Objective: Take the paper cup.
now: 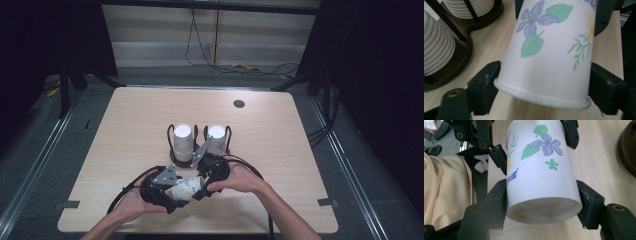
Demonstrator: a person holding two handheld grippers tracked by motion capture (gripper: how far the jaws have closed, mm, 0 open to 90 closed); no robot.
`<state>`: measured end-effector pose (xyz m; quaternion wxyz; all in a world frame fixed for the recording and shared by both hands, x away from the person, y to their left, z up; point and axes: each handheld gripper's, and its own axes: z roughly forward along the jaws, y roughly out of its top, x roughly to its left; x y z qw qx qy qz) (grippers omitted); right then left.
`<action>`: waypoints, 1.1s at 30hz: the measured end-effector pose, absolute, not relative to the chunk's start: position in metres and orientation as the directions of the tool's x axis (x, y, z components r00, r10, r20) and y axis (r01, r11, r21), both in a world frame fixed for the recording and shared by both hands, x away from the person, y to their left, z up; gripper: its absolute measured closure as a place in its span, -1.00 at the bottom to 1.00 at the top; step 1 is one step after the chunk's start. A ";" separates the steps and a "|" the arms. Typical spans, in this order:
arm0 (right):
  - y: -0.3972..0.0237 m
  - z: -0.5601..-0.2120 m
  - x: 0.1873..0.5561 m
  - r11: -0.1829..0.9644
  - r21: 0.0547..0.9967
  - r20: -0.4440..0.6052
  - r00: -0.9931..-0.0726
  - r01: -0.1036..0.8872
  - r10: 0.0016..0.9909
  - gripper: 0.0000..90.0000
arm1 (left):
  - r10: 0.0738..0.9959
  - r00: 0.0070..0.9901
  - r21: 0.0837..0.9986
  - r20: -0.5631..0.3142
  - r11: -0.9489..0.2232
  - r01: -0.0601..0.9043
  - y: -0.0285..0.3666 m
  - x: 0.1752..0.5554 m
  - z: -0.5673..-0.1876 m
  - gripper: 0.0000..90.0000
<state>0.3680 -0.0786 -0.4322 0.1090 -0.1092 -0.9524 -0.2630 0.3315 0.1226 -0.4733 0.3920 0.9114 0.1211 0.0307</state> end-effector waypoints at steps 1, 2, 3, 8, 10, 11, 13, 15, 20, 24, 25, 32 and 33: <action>-0.080 -0.431 0.368 0.835 0.478 0.269 -0.950 0.273 0.156 -0.21 | 0.244 0.969 0.728 -0.043 -0.657 0.198 0.124 0.333 -0.473 -0.66; -0.080 -0.431 0.368 0.830 0.488 0.269 -0.951 0.271 0.153 -0.20 | 0.245 0.968 0.731 -0.050 -0.651 0.203 0.125 0.333 -0.473 -0.64; -0.081 -0.430 0.368 0.823 0.494 0.271 -0.949 0.279 0.159 -0.20 | 0.252 0.966 0.735 -0.061 -0.644 0.214 0.126 0.333 -0.473 -0.64; -0.086 -0.425 0.367 0.787 0.545 0.261 -0.950 0.290 0.170 -0.19 | 0.266 0.961 0.772 -0.082 -0.592 0.230 0.130 0.335 -0.469 -0.65; -0.088 -0.423 0.367 0.776 0.559 0.259 -0.950 0.292 0.171 -0.19 | 0.263 0.962 0.773 -0.076 -0.594 0.223 0.132 0.336 -0.468 -0.65; -0.089 -0.421 0.367 0.772 0.564 0.254 -0.951 0.294 0.177 -0.19 | 0.269 0.960 0.776 -0.082 -0.586 0.231 0.132 0.336 -0.467 -0.65; -0.091 -0.420 0.367 0.754 0.584 0.257 -0.949 0.303 0.182 -0.19 | 0.275 0.957 0.779 -0.088 -0.580 0.238 0.134 0.337 -0.467 -0.65; -0.094 -0.419 0.367 0.737 0.598 0.260 -0.946 0.314 0.192 -0.19 | 0.274 0.957 0.783 -0.095 -0.573 0.242 0.135 0.337 -0.467 -0.65; -0.100 -0.421 0.365 0.712 0.619 0.262 -0.942 0.331 0.210 -0.18 | 0.287 0.951 0.798 -0.116 -0.544 0.261 0.139 0.338 -0.467 -0.65; -0.104 -0.417 0.364 0.673 0.657 0.262 -0.940 0.340 0.220 -0.18 | 0.300 0.944 0.815 -0.136 -0.508 0.279 0.142 0.339 -0.465 -0.65; -0.106 -0.417 0.363 0.661 0.666 0.263 -0.938 0.346 0.226 -0.18 | 0.301 0.943 0.819 -0.143 -0.499 0.283 0.143 0.339 -0.465 -0.65; -0.113 -0.422 0.361 0.600 0.710 0.265 -0.929 0.368 0.256 -0.18 | 0.312 0.932 0.844 -0.186 -0.435 0.314 0.149 0.342 -0.461 -0.64; -0.114 -0.422 0.360 0.589 0.720 0.264 -0.930 0.367 0.256 -0.18 | 0.314 0.931 0.846 -0.187 -0.429 0.315 0.150 0.343 -0.460 -0.65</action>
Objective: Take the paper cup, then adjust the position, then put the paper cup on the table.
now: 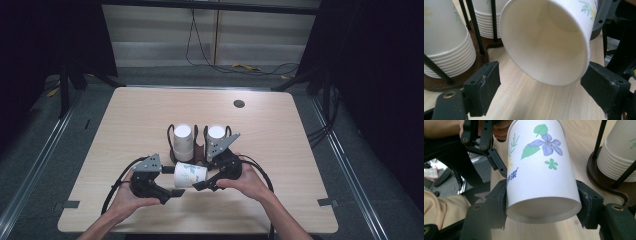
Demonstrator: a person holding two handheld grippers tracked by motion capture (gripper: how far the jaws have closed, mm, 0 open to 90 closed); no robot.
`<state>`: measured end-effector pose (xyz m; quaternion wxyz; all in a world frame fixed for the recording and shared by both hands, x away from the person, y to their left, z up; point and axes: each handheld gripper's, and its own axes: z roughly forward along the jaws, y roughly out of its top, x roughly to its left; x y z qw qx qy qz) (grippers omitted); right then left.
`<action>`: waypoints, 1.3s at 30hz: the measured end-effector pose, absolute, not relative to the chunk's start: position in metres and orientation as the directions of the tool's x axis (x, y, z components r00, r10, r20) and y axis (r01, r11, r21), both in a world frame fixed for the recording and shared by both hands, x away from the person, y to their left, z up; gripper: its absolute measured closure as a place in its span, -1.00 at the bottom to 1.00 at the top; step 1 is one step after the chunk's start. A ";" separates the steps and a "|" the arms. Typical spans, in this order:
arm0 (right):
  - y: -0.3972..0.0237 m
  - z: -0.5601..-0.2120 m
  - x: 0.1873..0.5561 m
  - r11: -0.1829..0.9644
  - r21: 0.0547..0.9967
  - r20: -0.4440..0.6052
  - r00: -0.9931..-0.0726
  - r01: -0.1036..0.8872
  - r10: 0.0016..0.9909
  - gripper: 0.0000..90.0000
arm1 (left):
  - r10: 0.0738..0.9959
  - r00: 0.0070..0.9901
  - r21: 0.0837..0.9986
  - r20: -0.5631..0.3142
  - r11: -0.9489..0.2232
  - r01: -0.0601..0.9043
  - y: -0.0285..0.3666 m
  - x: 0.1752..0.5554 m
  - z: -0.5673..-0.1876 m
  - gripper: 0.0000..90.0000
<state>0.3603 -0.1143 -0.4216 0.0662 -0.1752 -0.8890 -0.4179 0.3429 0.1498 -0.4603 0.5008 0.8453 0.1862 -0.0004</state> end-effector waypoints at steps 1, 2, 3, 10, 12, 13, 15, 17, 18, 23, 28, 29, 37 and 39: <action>-0.115 -0.421 0.360 0.579 0.726 0.269 -0.928 0.371 0.258 -0.18 | 0.317 0.929 0.848 -0.193 -0.422 0.320 0.150 0.343 -0.460 -0.65; -0.115 -0.421 0.359 0.567 0.734 0.270 -0.927 0.373 0.260 -0.18 | 0.315 0.928 0.850 -0.199 -0.416 0.323 0.151 0.343 -0.460 -0.65; -0.116 -0.420 0.359 0.563 0.738 0.268 -0.927 0.372 0.262 -0.18 | 0.313 0.927 0.850 -0.205 -0.413 0.328 0.151 0.344 -0.459 -0.65; -0.119 -0.420 0.357 0.509 0.774 0.263 -0.922 0.377 0.283 -0.17 | 0.324 0.917 0.858 -0.234 -0.374 0.351 0.154 0.346 -0.457 -0.65; -0.120 -0.423 0.357 0.506 0.773 0.266 -0.920 0.381 0.286 -0.17 | 0.328 0.912 0.864 -0.245 -0.352 0.359 0.155 0.347 -0.455 -0.65; -0.120 -0.425 0.356 0.505 0.774 0.267 -0.920 0.382 0.288 -0.17 | 0.330 0.911 0.865 -0.248 -0.347 0.361 0.156 0.347 -0.455 -0.65; -0.121 -0.428 0.355 0.498 0.776 0.272 -0.918 0.387 0.289 -0.17 | 0.334 0.910 0.868 -0.247 -0.340 0.361 0.157 0.347 -0.454 -0.65; -0.122 -0.430 0.355 0.486 0.781 0.274 -0.915 0.392 0.297 -0.17 | 0.331 0.912 0.873 -0.241 -0.337 0.353 0.157 0.347 -0.452 -0.65; -0.123 -0.430 0.355 0.480 0.785 0.274 -0.914 0.392 0.299 -0.17 | 0.328 0.914 0.876 -0.239 -0.332 0.349 0.157 0.347 -0.452 -0.65; -0.126 -0.431 0.354 0.450 0.799 0.276 -0.907 0.400 0.317 -0.17 | 0.337 0.910 0.880 -0.241 -0.320 0.351 0.154 0.347 -0.450 -0.65; -0.129 -0.433 0.354 0.427 0.810 0.279 -0.904 0.402 0.323 -0.17 | 0.356 0.901 0.889 -0.248 -0.285 0.358 0.154 0.351 -0.448 -0.64; -0.129 -0.433 0.354 0.420 0.813 0.281 -0.903 0.404 0.324 -0.17 | 0.360 0.899 0.893 -0.250 -0.273 0.358 0.155 0.352 -0.448 -0.64; -0.129 -0.437 0.353 0.395 0.825 0.286 -0.902 0.404 0.325 -0.17 | 0.365 0.897 0.902 -0.250 -0.249 0.353 0.155 0.352 -0.445 -0.64; -0.128 -0.437 0.352 0.398 0.825 0.284 -0.903 0.402 0.323 -0.17 | 0.362 0.896 0.901 -0.256 -0.247 0.357 0.155 0.352 -0.444 -0.64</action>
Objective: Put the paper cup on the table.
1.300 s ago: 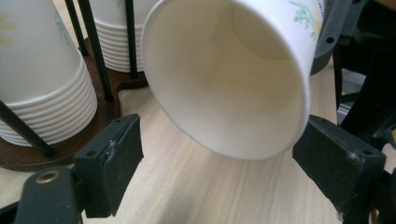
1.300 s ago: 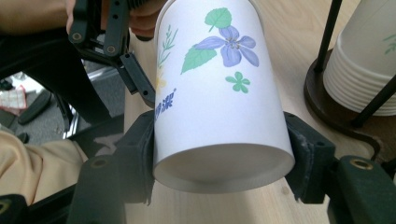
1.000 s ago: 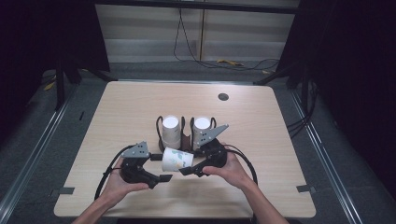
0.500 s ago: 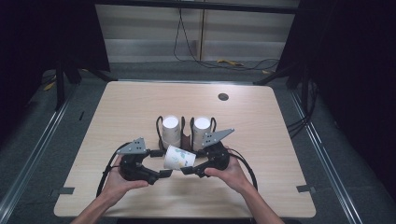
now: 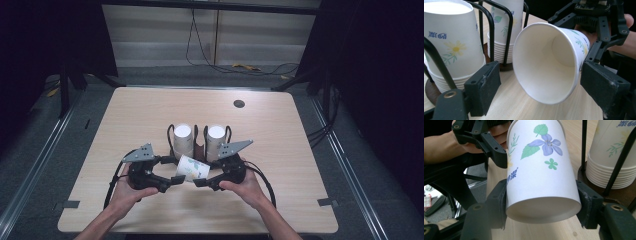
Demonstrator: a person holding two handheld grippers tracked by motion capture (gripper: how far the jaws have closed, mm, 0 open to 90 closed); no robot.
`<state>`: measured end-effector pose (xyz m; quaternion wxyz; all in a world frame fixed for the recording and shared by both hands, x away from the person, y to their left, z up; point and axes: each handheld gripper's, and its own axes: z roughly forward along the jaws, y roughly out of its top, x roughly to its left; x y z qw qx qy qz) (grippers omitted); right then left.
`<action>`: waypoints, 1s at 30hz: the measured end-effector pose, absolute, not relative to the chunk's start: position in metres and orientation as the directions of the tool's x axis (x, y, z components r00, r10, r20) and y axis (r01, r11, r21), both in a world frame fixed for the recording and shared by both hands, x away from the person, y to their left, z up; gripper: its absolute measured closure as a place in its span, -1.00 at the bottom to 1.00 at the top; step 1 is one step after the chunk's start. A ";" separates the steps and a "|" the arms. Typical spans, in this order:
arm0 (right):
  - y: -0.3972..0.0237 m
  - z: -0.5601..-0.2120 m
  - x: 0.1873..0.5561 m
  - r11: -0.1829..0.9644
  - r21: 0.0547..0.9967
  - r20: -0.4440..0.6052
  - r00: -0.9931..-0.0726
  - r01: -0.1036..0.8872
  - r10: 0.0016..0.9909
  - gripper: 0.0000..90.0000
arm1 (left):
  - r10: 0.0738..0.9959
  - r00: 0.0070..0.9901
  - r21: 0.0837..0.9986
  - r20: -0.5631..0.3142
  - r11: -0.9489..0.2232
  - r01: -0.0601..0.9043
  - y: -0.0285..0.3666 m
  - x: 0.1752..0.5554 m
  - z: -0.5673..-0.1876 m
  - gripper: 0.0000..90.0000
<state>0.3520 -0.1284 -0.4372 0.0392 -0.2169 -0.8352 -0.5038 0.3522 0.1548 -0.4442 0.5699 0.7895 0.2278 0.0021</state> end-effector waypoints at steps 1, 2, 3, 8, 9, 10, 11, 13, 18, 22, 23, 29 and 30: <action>-0.128 -0.437 0.352 0.395 0.827 0.285 -0.904 0.400 0.320 -0.17 | 0.358 0.897 0.900 -0.260 -0.245 0.359 0.155 0.353 -0.444 -0.64; -0.128 -0.437 0.352 0.392 0.830 0.284 -0.906 0.397 0.315 -0.17 | 0.352 0.896 0.898 -0.269 -0.245 0.366 0.155 0.354 -0.443 -0.65; -0.128 -0.437 0.351 0.385 0.834 0.285 -0.906 0.395 0.313 -0.17 | 0.344 0.896 0.896 -0.279 -0.243 0.372 0.154 0.355 -0.442 -0.66; -0.129 -0.438 0.349 0.359 0.847 0.292 -0.907 0.392 0.302 -0.17 | 0.330 0.900 0.897 -0.285 -0.239 0.372 0.150 0.356 -0.439 -0.71; -0.130 -0.438 0.349 0.359 0.848 0.292 -0.908 0.391 0.300 -0.17 | 0.333 0.900 0.898 -0.281 -0.239 0.369 0.149 0.356 -0.439 -0.75; -0.130 -0.438 0.349 0.356 0.849 0.294 -0.909 0.391 0.297 -0.17 | 0.337 0.899 0.899 -0.280 -0.236 0.369 0.148 0.357 -0.439 -0.79; -0.130 -0.438 0.349 0.355 0.849 0.294 -0.908 0.391 0.297 -0.17 | 0.342 0.896 0.897 -0.283 -0.236 0.374 0.147 0.357 -0.439 -0.83; -0.130 -0.438 0.349 0.343 0.854 0.295 -0.907 0.391 0.300 -0.17 | 0.341 0.892 0.895 -0.296 -0.227 0.384 0.147 0.359 -0.440 -0.87; -0.130 -0.439 0.349 0.320 0.862 0.308 -0.908 0.393 0.285 -0.17 | 0.325 0.899 0.903 -0.295 -0.212 0.373 0.147 0.358 -0.439 -0.88; -0.128 -0.439 0.348 0.313 0.869 0.304 -0.913 0.383 0.271 -0.17 | 0.303 0.899 0.904 -0.315 -0.194 0.382 0.146 0.357 -0.439 -0.88; -0.128 -0.439 0.347 0.312 0.871 0.303 -0.914 0.380 0.268 -0.17 | 0.297 0.902 0.905 -0.313 -0.194 0.378 0.146 0.357 -0.439 -0.87; -0.127 -0.439 0.347 0.311 0.873 0.301 -0.916 0.376 0.264 -0.17 | 0.246 0.915 0.913 -0.321 -0.177 0.368 0.144 0.358 -0.440 -0.66; -0.126 -0.439 0.347 0.312 0.873 0.299 -0.917 0.375 0.265 -0.17 | 0.244 0.913 0.911 -0.328 -0.172 0.374 0.144 0.359 -0.440 -0.66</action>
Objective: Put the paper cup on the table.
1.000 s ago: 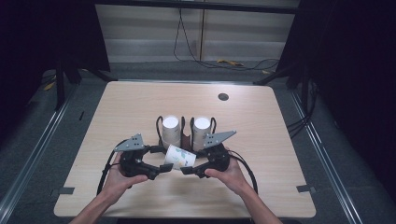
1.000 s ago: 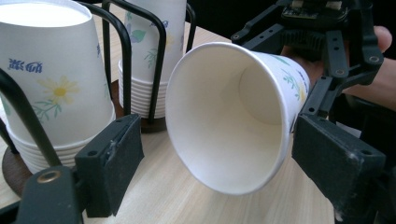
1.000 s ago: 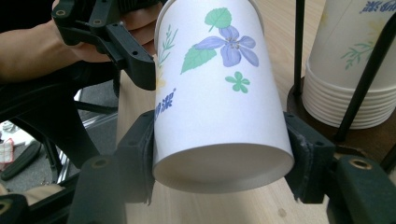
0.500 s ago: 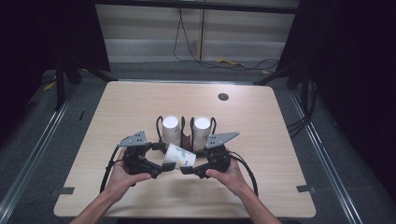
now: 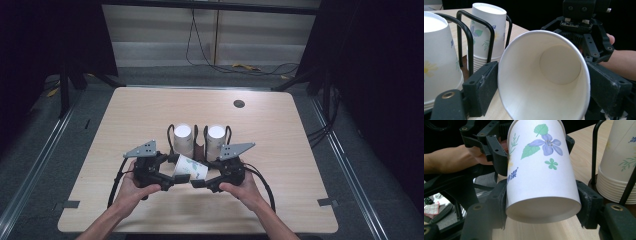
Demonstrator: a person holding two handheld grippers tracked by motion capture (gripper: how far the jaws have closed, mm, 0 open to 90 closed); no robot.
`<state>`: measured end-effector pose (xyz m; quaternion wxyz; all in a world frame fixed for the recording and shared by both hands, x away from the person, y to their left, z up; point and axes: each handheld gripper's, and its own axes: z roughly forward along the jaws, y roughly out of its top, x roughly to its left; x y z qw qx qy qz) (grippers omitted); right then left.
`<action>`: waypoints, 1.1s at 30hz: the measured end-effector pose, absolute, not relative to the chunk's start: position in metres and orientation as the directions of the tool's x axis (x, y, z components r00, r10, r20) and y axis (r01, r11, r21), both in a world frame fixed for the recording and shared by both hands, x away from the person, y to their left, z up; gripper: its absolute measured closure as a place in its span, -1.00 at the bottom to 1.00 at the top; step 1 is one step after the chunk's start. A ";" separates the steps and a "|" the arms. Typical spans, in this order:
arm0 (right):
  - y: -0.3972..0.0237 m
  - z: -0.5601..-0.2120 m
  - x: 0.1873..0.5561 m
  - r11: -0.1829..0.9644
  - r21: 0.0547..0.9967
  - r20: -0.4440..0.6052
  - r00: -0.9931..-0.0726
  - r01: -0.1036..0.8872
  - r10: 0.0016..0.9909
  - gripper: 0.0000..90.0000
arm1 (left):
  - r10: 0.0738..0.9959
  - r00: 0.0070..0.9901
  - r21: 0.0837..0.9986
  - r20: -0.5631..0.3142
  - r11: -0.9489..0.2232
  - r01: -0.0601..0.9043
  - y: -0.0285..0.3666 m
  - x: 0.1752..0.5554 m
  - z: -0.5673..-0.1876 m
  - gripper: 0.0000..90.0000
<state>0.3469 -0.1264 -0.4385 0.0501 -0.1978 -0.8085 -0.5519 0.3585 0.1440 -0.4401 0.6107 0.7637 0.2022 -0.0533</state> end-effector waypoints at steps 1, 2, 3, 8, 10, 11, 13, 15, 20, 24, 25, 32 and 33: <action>-0.126 -0.439 0.347 0.314 0.873 0.298 -0.917 0.374 0.265 -0.17 | 0.239 0.911 0.908 -0.337 -0.174 0.382 0.144 0.359 -0.441 -0.67; -0.126 -0.439 0.347 0.315 0.872 0.298 -0.918 0.374 0.263 -0.17 | 0.231 0.910 0.905 -0.345 -0.175 0.388 0.144 0.360 -0.441 -0.66; -0.125 -0.439 0.347 0.317 0.873 0.297 -0.919 0.371 0.259 -0.17 | 0.227 0.909 0.903 -0.350 -0.176 0.392 0.143 0.360 -0.441 -0.66; -0.124 -0.439 0.346 0.319 0.875 0.291 -0.922 0.365 0.256 -0.17 | 0.220 0.910 0.903 -0.352 -0.176 0.392 0.142 0.360 -0.442 -0.66; -0.123 -0.438 0.346 0.317 0.878 0.286 -0.924 0.359 0.253 -0.18 | 0.212 0.907 0.902 -0.363 -0.166 0.400 0.142 0.360 -0.442 -0.67; -0.123 -0.438 0.345 0.316 0.879 0.286 -0.925 0.357 0.250 -0.18 | 0.214 0.907 0.902 -0.362 -0.166 0.399 0.142 0.360 -0.442 -0.70; -0.122 -0.437 0.344 0.320 0.880 0.279 -0.927 0.352 0.251 -0.18 | 0.216 0.909 0.904 -0.356 -0.168 0.394 0.142 0.360 -0.442 -0.79; -0.121 -0.436 0.344 0.318 0.883 0.272 -0.929 0.344 0.249 -0.18 | 0.202 0.910 0.903 -0.362 -0.165 0.396 0.143 0.360 -0.442 -0.73; -0.121 -0.437 0.344 0.323 0.881 0.273 -0.929 0.346 0.250 -0.18 | 0.191 0.916 0.906 -0.353 -0.176 0.386 0.144 0.360 -0.442 -0.62; -0.122 -0.437 0.345 0.329 0.879 0.274 -0.930 0.346 0.246 -0.19 | 0.180 0.915 0.904 -0.361 -0.172 0.391 0.145 0.361 -0.442 -0.58; -0.122 -0.437 0.345 0.331 0.879 0.272 -0.932 0.343 0.241 -0.19 | 0.176 0.915 0.904 -0.364 -0.169 0.392 0.146 0.361 -0.442 -0.57; -0.121 -0.438 0.345 0.345 0.873 0.272 -0.931 0.345 0.243 -0.29 | 0.160 0.918 0.908 -0.363 -0.158 0.387 0.148 0.361 -0.440 -0.46; -0.121 -0.439 0.346 0.348 0.870 0.274 -0.930 0.349 0.246 -0.29 | 0.158 0.919 0.909 -0.362 -0.159 0.385 0.148 0.361 -0.440 -0.45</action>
